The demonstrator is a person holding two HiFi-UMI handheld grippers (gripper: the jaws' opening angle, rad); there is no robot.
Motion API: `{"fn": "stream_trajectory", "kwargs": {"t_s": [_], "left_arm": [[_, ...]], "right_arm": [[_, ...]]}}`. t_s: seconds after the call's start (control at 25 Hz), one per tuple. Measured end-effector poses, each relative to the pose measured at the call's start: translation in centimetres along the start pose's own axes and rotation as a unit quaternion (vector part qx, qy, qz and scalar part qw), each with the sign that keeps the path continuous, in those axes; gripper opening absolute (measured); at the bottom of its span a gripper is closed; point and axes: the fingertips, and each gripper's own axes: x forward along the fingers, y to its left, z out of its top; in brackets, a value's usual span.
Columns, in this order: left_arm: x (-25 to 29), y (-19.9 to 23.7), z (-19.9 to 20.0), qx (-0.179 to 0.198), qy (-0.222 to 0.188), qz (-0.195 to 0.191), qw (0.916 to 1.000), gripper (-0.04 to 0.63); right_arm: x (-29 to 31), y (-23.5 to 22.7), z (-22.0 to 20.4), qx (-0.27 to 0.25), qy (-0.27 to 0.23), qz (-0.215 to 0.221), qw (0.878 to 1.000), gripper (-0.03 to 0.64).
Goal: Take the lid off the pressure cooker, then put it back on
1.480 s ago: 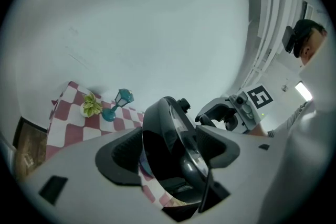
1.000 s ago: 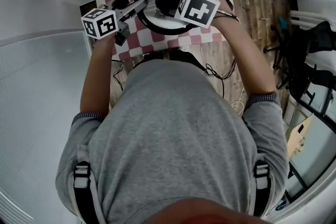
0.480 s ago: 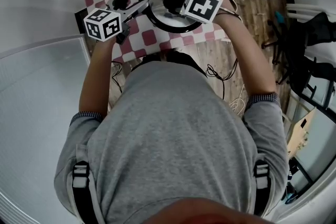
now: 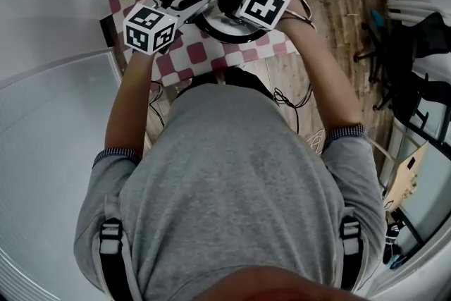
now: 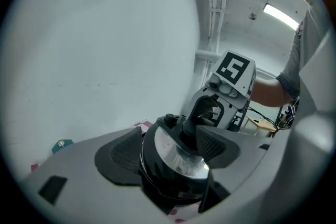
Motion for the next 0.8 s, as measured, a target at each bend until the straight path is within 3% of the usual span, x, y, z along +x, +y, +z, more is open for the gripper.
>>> {"fn": "stream_trajectory", "kwargs": {"t_s": [0.4,0.8], "left_arm": [[2.6,0.0,0.3,0.018,0.017,-0.027,0.9993,0.345],[4.0,0.1,-0.2,0.045,0.046,-0.049,0.9967,0.345]], "right_arm": [[1.3,-1.0,0.5,0.036,-0.004,-0.016,0.999,0.294],[3.6,-1.2,-0.1,0.013,0.01,-0.006,1.0,0.295]]}}
